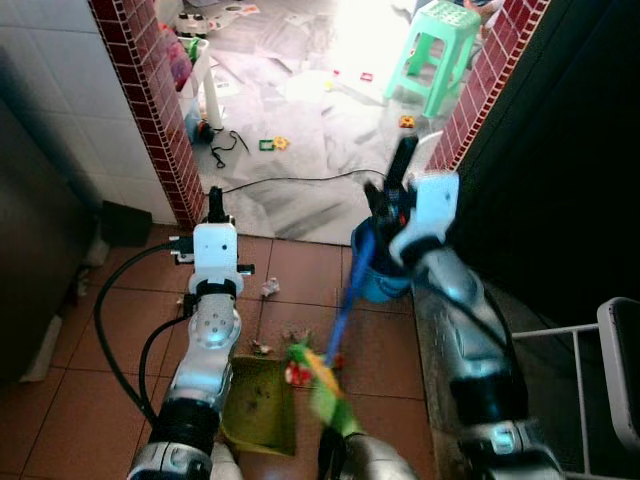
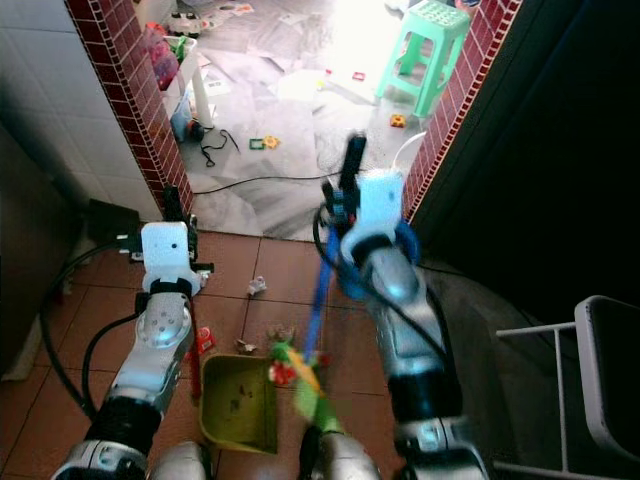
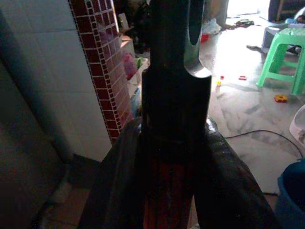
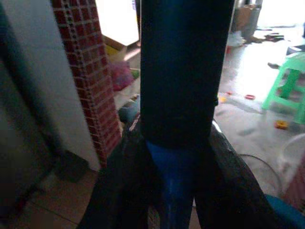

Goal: Sweep floor

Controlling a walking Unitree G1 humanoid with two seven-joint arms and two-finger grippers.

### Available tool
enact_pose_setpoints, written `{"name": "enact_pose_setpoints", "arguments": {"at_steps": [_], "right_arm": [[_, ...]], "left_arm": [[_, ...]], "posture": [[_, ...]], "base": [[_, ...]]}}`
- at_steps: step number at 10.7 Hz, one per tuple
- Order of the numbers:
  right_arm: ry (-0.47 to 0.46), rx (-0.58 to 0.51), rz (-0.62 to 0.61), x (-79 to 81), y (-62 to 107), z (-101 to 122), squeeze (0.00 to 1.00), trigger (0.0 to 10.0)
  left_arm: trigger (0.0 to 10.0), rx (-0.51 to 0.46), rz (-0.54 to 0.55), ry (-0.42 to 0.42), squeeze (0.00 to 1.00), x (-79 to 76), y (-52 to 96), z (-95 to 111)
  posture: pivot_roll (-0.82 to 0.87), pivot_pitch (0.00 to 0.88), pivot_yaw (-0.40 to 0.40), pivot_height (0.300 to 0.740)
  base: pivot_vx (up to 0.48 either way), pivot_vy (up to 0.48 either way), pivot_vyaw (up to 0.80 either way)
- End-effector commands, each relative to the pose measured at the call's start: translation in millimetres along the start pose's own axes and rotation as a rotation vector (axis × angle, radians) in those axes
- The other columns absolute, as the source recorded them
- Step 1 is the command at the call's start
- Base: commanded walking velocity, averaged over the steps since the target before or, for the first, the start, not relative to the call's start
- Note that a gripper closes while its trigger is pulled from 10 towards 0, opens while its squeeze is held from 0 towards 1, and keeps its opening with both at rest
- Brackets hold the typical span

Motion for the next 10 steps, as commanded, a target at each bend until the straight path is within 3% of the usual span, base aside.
{"name": "enact_pose_setpoints", "arguments": {"at_steps": [1,3,6,8,10], "right_arm": [[-0.027,-0.085,0.024,3.4,-4.2,28.1,0.00,10.0],[0.003,-0.150,0.003,-6.9,-10.4,54.0,0.00,10.0],[0.152,-0.216,-0.085,-38.4,-10.5,75.1,0.00,10.0],[0.233,-0.200,-0.113,-45.8,-7.0,66.6,0.00,10.0],[0.213,-0.128,-0.104,-39.3,0.4,33.9,0.00,10.0]], "left_arm": [[10.0,0.049,-0.031,0.033,0.00,-8.0,1.3,-9.9],[10.0,0.064,-0.039,0.042,0.00,-8.6,-1.0,-14.2],[10.0,0.065,-0.047,0.045,0.00,-9.7,-2.8,-16.2],[10.0,0.068,-0.059,0.048,0.00,-10.9,-3.7,-17.8],[10.0,0.071,-0.077,0.065,0.00,-12.9,-5.1,-18.5]], "posture": [[-0.05,0.126,-0.083,0.740],[-0.05,0.123,-0.080,0.740],[-0.05,0.119,-0.077,0.740],[-0.05,0.115,-0.074,0.740],[-0.04,0.116,-0.072,0.740]], "base": [[0.000,0.000,0.00],[0.000,0.000,0.00],[0.000,0.000,0.00],[0.000,0.000,0.00],[0.000,0.000,0.00]]}}
Point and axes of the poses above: a point about 5 cm out from each wrist's last joint towards the gripper, its own y axis pointing back from the gripper into the wrist, its own z axis along the axis of the wrist's last joint, x = y × z, the point moved 4 cm from there along -y, pointing out of the wrist towards the gripper, and after that the axes turned 3 degrees about -y, right-handed, at the moved point
